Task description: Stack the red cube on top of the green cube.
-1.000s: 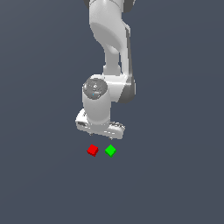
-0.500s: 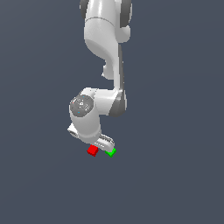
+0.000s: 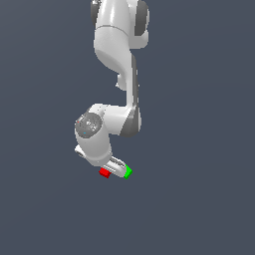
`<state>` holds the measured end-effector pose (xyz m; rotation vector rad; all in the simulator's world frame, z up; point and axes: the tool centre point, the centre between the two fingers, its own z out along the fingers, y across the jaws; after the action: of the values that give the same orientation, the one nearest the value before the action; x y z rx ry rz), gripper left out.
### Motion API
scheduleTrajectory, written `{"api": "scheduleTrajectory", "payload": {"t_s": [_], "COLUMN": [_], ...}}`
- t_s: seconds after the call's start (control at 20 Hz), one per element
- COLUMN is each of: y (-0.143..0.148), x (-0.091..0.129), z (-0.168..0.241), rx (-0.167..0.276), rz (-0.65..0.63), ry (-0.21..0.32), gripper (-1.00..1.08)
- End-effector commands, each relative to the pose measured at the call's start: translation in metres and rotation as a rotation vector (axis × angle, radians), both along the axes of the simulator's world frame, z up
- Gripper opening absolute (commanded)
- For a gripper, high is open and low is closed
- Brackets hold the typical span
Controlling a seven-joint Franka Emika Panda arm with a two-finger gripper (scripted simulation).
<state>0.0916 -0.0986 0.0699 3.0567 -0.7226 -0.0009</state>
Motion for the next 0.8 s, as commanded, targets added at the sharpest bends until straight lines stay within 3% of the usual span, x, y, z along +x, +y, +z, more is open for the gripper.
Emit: {"api": "scheduleTrajectory", "payload": {"t_s": [0.0,0.75], "y": [0.000,0.000], "x": [0.000,0.001], "z": [-0.001,-0.050], "rx": [0.000,0.001], "rz": [0.000,-0.002], "ry": [0.000,-0.001], "gripper": [1.00,1.00]}}
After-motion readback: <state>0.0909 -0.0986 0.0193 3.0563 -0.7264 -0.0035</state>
